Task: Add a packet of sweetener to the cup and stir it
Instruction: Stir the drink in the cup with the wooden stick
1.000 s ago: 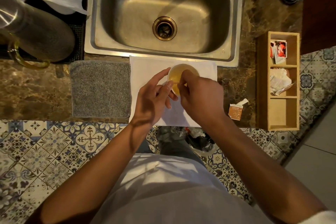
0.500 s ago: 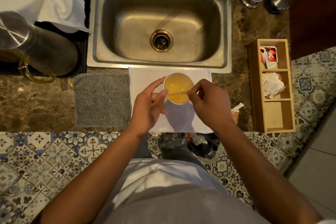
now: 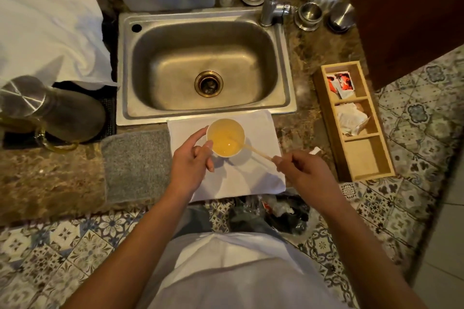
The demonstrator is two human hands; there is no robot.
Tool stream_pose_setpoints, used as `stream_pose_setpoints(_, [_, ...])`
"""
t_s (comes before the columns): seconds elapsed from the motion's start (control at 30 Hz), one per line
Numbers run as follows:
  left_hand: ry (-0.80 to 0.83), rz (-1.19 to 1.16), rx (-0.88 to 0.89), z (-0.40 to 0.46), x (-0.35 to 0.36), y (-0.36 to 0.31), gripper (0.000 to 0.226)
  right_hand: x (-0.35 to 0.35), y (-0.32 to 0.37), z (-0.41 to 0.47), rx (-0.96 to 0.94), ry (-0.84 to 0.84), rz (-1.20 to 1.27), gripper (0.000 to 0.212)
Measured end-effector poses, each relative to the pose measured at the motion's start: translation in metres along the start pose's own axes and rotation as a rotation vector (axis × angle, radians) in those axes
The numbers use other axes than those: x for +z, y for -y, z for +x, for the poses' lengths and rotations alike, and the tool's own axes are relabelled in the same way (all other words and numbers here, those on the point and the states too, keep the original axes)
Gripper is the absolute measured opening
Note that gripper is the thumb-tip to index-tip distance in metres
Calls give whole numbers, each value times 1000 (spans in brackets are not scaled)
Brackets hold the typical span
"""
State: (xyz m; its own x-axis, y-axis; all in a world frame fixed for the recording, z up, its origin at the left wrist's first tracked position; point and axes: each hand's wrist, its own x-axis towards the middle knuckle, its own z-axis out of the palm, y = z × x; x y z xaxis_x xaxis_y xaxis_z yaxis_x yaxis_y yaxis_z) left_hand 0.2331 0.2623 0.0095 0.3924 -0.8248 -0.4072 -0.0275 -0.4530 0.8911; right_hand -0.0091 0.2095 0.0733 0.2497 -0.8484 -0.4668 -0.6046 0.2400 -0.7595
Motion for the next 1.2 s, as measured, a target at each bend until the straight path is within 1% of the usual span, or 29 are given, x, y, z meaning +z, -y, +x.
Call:
stream_pose_setpoints(0.1, [-8, -2, -20, -1, 0, 0, 38, 0, -5, -2, -18, -8, 83, 27])
stream_pose_setpoints(0.17, [-17, 2, -18, -1, 1, -2, 37, 0, -10, -3, -17, 6, 61, 23])
stream_pose_setpoints(0.3, [-53, -16, -45, -3, 3, -4, 34, -5, -21, -5, -15, 92, 3, 20])
stream_pose_setpoints(0.37, [-66, -20, -46, -3, 4, -2, 34, -8, -27, -7, -8, 74, 77, 20])
stream_pose_setpoints(0.47, [-90, -20, -55, -3, 6, -1, 33, -16, -38, -11, 36, 29, 303, 21])
stream_pose_setpoints(0.57, [-98, -20, -59, -6, 8, -1, 32, -22, -54, -14, 92, 9, 410, 30])
stream_pose_setpoints(0.63, [-97, -11, -60, -7, 8, -1, 30, -25, -67, -15, 148, -15, 408, 33])
stream_pose_setpoints(0.9, [-84, 41, -39, -9, 7, -6, 31, -16, -119, 11, 356, -116, 374, 21])
stream_pose_setpoints(1.1, [-93, 60, -58, -9, 6, -7, 34, -6, -130, 32, 399, -101, 260, 20])
stream_pose_setpoints(1.2, [-90, 50, -59, -9, 6, -8, 34, 1, -131, 36, 416, -99, 211, 27])
